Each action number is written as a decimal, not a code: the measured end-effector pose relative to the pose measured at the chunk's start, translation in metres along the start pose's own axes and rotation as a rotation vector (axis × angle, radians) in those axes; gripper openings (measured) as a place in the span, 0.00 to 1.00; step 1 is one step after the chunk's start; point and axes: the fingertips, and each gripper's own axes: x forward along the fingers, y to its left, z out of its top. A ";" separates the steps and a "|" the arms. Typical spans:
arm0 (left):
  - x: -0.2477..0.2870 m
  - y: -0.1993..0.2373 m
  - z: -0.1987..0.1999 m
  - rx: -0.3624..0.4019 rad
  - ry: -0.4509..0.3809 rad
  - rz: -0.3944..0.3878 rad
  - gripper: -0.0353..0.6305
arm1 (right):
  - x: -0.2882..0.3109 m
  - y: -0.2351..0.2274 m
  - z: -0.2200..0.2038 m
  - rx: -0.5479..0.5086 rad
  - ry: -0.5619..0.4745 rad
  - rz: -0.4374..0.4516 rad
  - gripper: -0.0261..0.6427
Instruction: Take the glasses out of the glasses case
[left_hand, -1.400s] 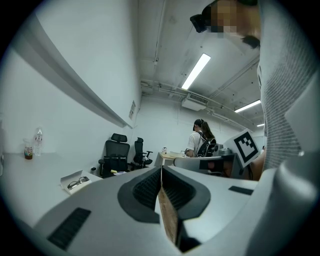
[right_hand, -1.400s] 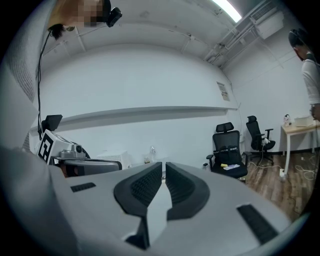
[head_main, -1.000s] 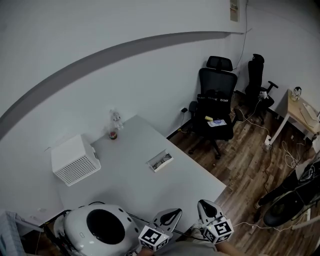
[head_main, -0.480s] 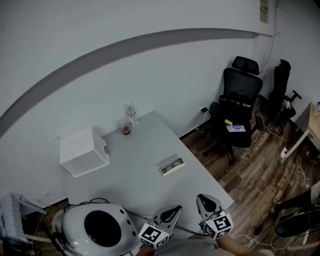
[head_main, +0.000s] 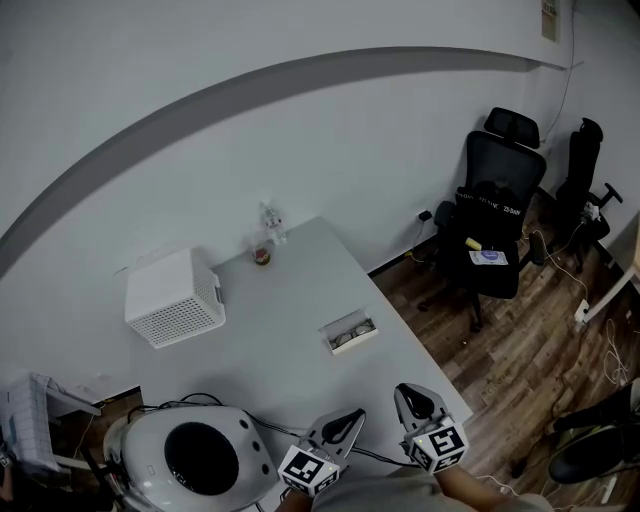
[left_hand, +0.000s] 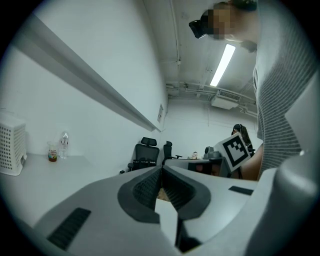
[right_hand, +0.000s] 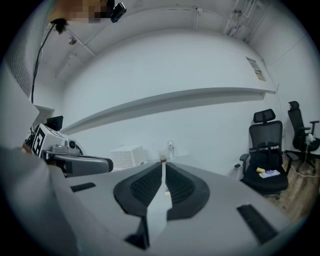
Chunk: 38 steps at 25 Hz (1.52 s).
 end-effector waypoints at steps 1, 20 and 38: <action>0.002 0.001 0.000 -0.002 -0.002 0.003 0.07 | 0.001 -0.001 0.000 -0.002 0.001 0.005 0.06; 0.044 0.030 0.019 0.030 0.013 0.059 0.07 | 0.048 -0.031 0.003 -0.003 0.014 0.087 0.06; 0.069 0.082 0.013 0.046 0.034 0.073 0.18 | 0.074 -0.049 -0.018 0.032 0.054 0.073 0.06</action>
